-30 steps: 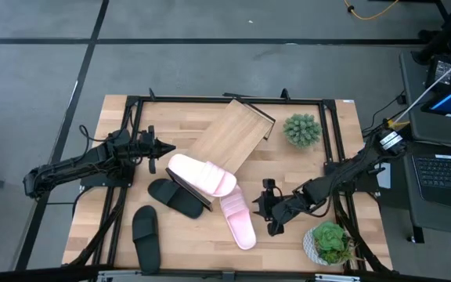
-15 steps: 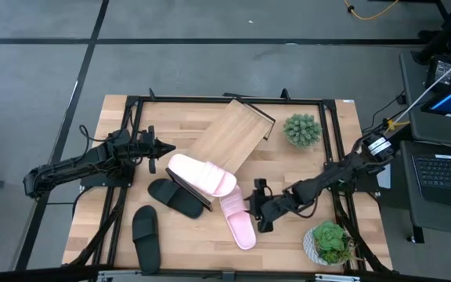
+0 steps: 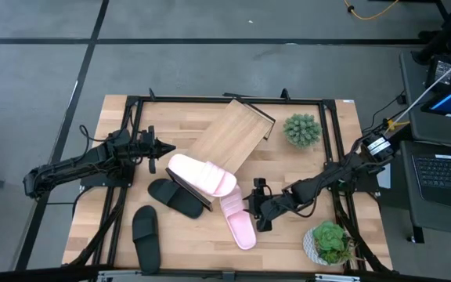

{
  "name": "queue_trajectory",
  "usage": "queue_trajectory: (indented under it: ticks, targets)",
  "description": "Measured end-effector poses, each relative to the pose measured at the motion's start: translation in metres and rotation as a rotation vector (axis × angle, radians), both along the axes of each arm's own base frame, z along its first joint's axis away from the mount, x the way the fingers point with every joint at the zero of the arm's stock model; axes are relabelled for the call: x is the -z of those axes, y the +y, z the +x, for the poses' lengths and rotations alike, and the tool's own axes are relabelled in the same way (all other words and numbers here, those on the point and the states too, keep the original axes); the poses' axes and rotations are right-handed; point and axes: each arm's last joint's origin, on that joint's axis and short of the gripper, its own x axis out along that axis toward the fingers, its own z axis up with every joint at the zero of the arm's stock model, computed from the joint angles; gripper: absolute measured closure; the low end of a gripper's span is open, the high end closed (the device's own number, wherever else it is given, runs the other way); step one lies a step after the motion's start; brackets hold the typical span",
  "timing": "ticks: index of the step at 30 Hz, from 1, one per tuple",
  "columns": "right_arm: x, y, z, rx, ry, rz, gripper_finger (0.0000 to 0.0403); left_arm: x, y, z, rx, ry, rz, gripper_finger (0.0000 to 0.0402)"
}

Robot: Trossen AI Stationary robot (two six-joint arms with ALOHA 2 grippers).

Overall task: Pick and place slides into the shelf
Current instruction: Put the pink slides on the shelf

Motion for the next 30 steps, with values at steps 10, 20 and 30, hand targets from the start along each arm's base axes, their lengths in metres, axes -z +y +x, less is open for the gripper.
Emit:
queue_trajectory:
  ticks: [10, 20, 30]
  targets:
    - [0.0079, -0.0042, 0.0051, 0.025, 0.01, 0.004, 0.0227, 0.0, 0.0, 0.0, 0.001, 0.001, 0.006, 0.0401]
    - [0.0081, -0.0048, 0.0052, 0.027, 0.011, -0.004, 0.0352, -0.0001, 0.0, 0.0, 0.001, 0.001, 0.008, 0.0401]
    - [0.0087, -0.0045, 0.0043, 0.04, 0.018, 0.012, 0.0388, -0.009, 0.0009, 0.0008, -0.014, -0.083, 0.051, 0.0401]
